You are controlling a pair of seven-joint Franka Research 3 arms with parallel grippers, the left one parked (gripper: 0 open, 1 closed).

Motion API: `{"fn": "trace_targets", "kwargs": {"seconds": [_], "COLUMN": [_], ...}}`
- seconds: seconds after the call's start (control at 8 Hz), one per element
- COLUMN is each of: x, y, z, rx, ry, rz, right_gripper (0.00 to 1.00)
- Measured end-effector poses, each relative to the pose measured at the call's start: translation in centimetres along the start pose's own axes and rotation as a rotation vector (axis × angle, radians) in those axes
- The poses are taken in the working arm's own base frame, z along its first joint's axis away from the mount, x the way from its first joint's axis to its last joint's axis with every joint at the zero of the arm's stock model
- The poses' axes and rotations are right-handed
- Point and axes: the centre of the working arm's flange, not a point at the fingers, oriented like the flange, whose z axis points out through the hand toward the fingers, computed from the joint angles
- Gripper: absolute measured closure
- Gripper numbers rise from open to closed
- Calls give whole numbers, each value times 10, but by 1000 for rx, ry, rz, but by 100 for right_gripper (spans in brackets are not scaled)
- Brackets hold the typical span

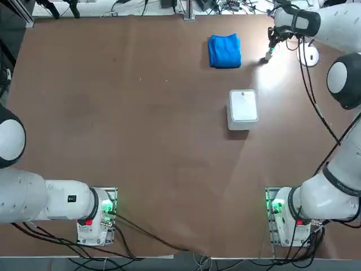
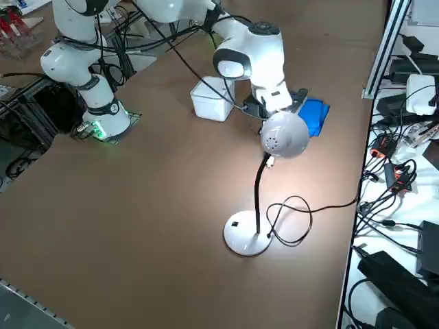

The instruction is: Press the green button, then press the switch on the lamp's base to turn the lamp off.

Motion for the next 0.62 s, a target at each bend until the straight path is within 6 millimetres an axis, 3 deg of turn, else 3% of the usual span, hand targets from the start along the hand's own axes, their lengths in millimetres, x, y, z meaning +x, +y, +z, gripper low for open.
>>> {"fn": "trace_targets", "kwargs": {"seconds": [0.62], "x": [-2], "y": [0], "z": [4], "rx": [1], "ry": [4], "rz": [0], "right_gripper": [99]}}
